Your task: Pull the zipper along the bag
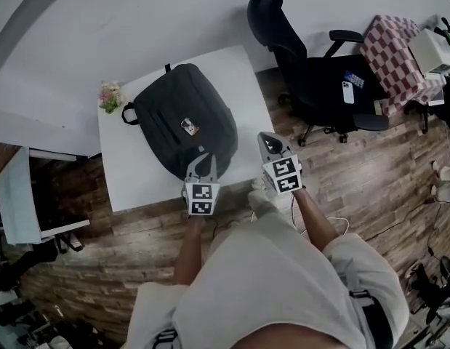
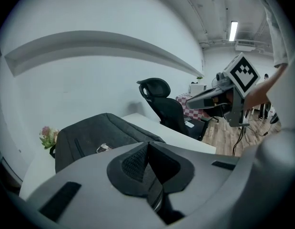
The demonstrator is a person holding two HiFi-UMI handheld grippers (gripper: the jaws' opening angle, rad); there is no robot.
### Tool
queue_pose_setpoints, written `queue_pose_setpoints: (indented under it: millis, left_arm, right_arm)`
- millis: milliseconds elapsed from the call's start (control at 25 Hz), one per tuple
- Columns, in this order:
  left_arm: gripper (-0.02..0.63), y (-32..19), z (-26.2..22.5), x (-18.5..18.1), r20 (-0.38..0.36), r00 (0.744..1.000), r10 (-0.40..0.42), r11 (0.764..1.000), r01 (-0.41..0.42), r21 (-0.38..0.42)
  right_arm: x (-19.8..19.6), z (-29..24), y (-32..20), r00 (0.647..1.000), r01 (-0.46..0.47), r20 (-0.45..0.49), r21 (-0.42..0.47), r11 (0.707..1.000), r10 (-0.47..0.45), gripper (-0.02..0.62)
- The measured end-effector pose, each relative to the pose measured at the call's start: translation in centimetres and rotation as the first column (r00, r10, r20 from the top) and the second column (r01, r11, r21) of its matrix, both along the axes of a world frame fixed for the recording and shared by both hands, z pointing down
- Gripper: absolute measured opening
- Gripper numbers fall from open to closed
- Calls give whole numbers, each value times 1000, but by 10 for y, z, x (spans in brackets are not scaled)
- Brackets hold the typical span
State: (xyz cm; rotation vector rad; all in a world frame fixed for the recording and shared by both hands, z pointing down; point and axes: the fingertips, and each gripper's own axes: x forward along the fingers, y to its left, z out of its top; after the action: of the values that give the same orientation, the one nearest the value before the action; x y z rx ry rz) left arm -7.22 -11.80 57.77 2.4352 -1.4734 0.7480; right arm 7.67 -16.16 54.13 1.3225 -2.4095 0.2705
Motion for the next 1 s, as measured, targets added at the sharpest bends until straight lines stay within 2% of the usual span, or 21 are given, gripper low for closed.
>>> queue_pose_setpoints:
  millis: [160,320,440,560,640,760,880,960,1000]
  left_arm:
    - [26,-7,9,6,57,998,-11,999,13,-31]
    - [26,-5,22,14,192,980,47,998,-37,-52]
    - [26,-1,31,19,299,944,138,990,-120,-78]
    - [26,4,41,23,387,889,244,969,-210,-130]
    - [28,7,49,26,421,853,308,951,-258,-172]
    - [29,10,61,30,416,824,385,920,-306,-244]
    - [55,12,71,30,373,818,437,889,-331,-317]
    - [150,13,77,32,332,821,464,866,-340,-368]
    - [169,12,80,33,319,821,474,856,-345,-384]
  right_arm:
    - [-2,9,-25,998,62,13,-25,998,-61,14]
    - [-8,20,-40,991,133,18,-44,990,-132,14]
    - [-16,27,-44,985,173,17,-58,983,-173,14]
    - [-24,34,-46,979,203,10,-72,977,-203,14]
    - [-28,39,-46,976,217,1,-81,973,-218,14]
    - [-34,45,-49,973,229,-12,-91,969,-231,14]
    - [-39,49,-50,972,231,-24,-95,968,-234,14]
    - [-39,51,-50,972,229,-27,-100,968,-232,14]
    - [-39,53,-51,972,228,-30,-104,968,-232,14]
